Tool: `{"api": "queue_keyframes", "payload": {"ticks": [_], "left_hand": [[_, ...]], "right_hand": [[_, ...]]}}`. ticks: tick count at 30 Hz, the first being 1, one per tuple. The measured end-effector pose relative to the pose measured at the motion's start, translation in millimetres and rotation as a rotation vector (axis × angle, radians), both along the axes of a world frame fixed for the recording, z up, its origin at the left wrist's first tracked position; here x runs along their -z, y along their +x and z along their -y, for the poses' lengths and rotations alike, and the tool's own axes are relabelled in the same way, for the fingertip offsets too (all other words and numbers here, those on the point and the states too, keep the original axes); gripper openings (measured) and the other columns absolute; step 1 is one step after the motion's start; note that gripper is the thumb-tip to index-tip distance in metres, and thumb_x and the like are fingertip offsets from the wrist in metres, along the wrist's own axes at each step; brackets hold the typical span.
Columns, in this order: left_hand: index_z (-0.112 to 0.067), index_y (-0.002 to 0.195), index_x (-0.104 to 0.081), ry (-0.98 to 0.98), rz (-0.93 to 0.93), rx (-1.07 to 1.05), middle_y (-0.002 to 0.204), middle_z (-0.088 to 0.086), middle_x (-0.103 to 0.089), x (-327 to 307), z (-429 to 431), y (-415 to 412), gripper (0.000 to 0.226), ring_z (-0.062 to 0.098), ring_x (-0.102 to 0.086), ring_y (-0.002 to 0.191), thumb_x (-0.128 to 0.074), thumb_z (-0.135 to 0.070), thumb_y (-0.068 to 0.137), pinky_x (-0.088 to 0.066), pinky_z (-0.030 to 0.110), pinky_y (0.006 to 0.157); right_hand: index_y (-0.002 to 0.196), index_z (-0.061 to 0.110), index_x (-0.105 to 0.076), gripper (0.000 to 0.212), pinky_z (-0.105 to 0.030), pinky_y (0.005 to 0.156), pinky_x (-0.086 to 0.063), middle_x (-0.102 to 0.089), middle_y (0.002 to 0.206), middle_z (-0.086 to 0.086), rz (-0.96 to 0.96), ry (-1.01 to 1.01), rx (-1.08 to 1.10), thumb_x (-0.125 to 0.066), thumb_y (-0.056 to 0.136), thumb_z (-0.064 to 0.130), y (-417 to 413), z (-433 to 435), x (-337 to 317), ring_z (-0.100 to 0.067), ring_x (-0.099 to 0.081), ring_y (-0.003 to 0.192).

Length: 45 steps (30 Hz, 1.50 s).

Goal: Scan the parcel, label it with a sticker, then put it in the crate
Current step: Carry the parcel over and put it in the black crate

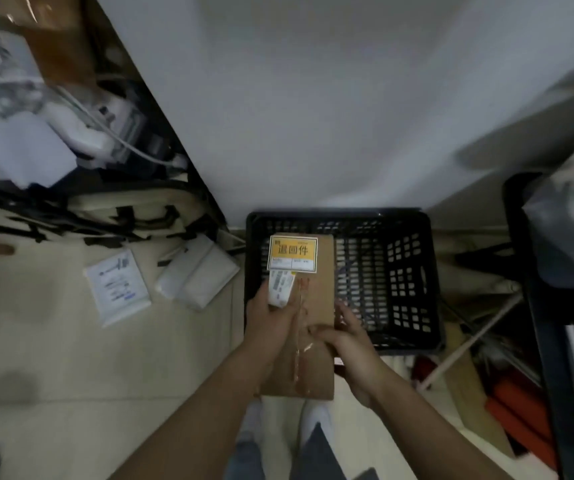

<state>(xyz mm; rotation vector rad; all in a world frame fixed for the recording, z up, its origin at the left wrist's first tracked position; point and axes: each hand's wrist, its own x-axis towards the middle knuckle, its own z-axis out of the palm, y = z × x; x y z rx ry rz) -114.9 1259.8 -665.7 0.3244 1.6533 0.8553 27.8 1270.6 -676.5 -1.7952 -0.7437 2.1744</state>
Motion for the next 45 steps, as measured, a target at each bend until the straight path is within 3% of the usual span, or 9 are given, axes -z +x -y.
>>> {"api": "queue_keyframes", "payload": {"ticks": [6, 11, 19, 23, 30, 33, 36, 39, 45], "left_hand": [[-0.04, 0.107, -0.063, -0.143, 0.086, 0.03, 0.095, -0.013, -0.072, 63, 28, -5, 0.028, 0.008, -0.071, 0.082, -0.063, -0.023, 0.085, -0.054, 0.019, 0.058], [-0.04, 0.109, -0.061, -0.202, 0.11, 0.043, 0.103, -0.01, -0.07, 110, 35, -10, 0.03, 0.011, -0.069, 0.09, -0.061, -0.022, 0.086, -0.054, 0.024, 0.065], [-0.031, 0.13, -0.051, -0.207, 0.096, 0.041, 0.111, -0.001, -0.067, 154, 6, -9, 0.052, 0.019, -0.067, 0.094, -0.056, -0.007, 0.084, -0.059, 0.032, 0.073], [-0.041, 0.127, -0.05, -0.157, 0.138, 0.09, 0.1, -0.011, -0.067, 158, -17, -7, 0.053, 0.003, -0.069, 0.068, -0.053, -0.01, 0.085, -0.051, 0.013, 0.044], [-0.026, 0.123, -0.055, -0.242, 0.198, 0.165, 0.091, -0.005, -0.065, 180, -38, 8, 0.037, 0.012, -0.064, 0.076, -0.057, -0.017, 0.088, -0.053, 0.018, 0.046], [-0.017, 0.121, -0.058, -0.37, 0.156, 0.254, 0.106, 0.004, -0.068, 190, -25, 6, 0.033, 0.02, -0.066, 0.089, -0.06, -0.023, 0.088, -0.058, 0.027, 0.073], [-0.03, 0.09, -0.06, -0.398, 0.195, 0.282, 0.083, -0.011, -0.064, 194, -6, 2, 0.005, -0.001, -0.062, 0.065, -0.062, -0.026, 0.088, -0.049, 0.009, 0.046], [-0.031, 0.077, -0.057, -0.396, 0.204, 0.301, 0.079, -0.015, -0.061, 196, 3, 6, 0.016, -0.003, -0.058, 0.065, -0.058, -0.022, 0.091, -0.046, 0.014, 0.046], [-0.025, 0.088, -0.058, -0.386, 0.181, 0.291, 0.084, -0.004, -0.061, 178, -6, 11, 0.008, 0.007, -0.055, 0.071, -0.055, -0.019, 0.092, -0.045, 0.019, 0.059]], "right_hand": [[0.132, 0.05, -0.044, 0.09, -0.022, 0.053, -0.056, -0.077, 0.098, 0.005, 0.015, -0.112, -0.087, -0.06, 0.069, -0.012, -2, 24, 59, -0.013, -0.074, 0.079], [0.133, 0.02, -0.05, 0.068, -0.029, 0.064, -0.053, -0.07, 0.111, 0.0, 0.042, -0.196, 0.045, -0.061, 0.075, -0.012, -7, 31, 100, -0.02, -0.067, 0.094], [0.132, 0.014, -0.054, 0.054, -0.032, 0.079, -0.057, -0.069, 0.119, -0.007, -0.022, -0.101, 0.142, -0.054, 0.084, -0.011, -6, 10, 146, -0.021, -0.068, 0.1], [0.132, 0.027, -0.054, 0.049, -0.021, 0.064, -0.056, -0.069, 0.118, 0.007, 0.067, -0.035, 0.092, -0.055, 0.09, 0.002, 1, -4, 162, -0.008, -0.071, 0.091], [0.133, 0.031, -0.05, 0.043, -0.03, 0.079, -0.054, -0.066, 0.122, 0.003, 0.172, -0.091, -0.063, -0.054, 0.092, 0.017, 6, -19, 185, -0.014, -0.065, 0.101], [0.129, 0.03, -0.053, 0.038, -0.025, 0.069, -0.046, -0.064, 0.124, 0.003, 0.189, -0.185, -0.119, -0.049, 0.093, 0.018, 7, -18, 193, -0.011, -0.061, 0.099], [0.117, 0.033, -0.059, 0.028, -0.03, 0.084, -0.04, -0.062, 0.119, 0.007, 0.194, -0.226, -0.157, -0.05, 0.092, 0.022, 12, -11, 201, -0.015, -0.055, 0.11], [0.09, 0.037, -0.059, 0.016, -0.028, 0.087, -0.038, -0.06, 0.101, 0.012, 0.186, -0.225, -0.178, -0.053, 0.093, 0.023, 12, -4, 204, -0.012, -0.053, 0.098], [0.124, 0.029, -0.054, 0.03, -0.033, 0.093, -0.039, -0.059, 0.117, 0.004, 0.163, -0.277, -0.127, -0.05, 0.094, 0.027, 21, 1, 192, -0.02, -0.053, 0.11]]}}
